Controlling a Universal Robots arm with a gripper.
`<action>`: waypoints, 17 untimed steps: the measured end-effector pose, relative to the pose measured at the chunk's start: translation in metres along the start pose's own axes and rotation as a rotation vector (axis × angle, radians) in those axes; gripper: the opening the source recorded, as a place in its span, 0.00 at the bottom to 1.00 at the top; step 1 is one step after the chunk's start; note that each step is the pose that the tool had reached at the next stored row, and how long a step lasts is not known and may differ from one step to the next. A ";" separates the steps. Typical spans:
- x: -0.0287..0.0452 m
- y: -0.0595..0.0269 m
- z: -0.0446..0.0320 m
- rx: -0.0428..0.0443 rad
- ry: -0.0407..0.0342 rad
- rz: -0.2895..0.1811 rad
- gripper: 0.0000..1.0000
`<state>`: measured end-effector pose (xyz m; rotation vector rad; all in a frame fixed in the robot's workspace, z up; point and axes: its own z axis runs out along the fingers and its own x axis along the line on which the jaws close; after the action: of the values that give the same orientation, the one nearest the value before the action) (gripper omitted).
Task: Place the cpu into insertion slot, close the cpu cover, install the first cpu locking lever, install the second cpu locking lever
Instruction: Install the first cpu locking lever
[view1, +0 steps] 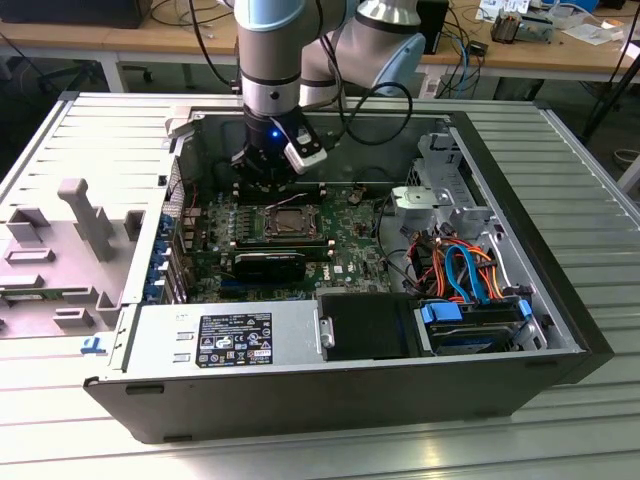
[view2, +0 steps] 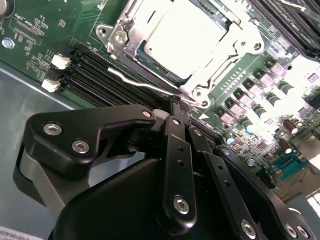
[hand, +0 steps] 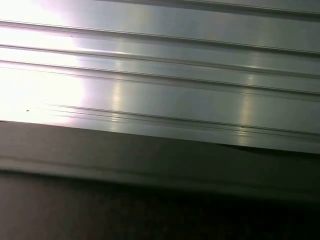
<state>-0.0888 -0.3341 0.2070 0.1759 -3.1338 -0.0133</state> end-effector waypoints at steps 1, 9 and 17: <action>-0.0020 -0.0001 0.0009 0.0008 0.0002 -0.002 0.11; -0.0057 -0.0001 0.0013 0.0026 -0.0004 -0.005 0.11; 0.0028 0.0009 -0.0073 0.0012 -0.0077 -0.005 0.11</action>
<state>-0.0916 -0.3336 0.2142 0.1841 -3.1410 -0.0122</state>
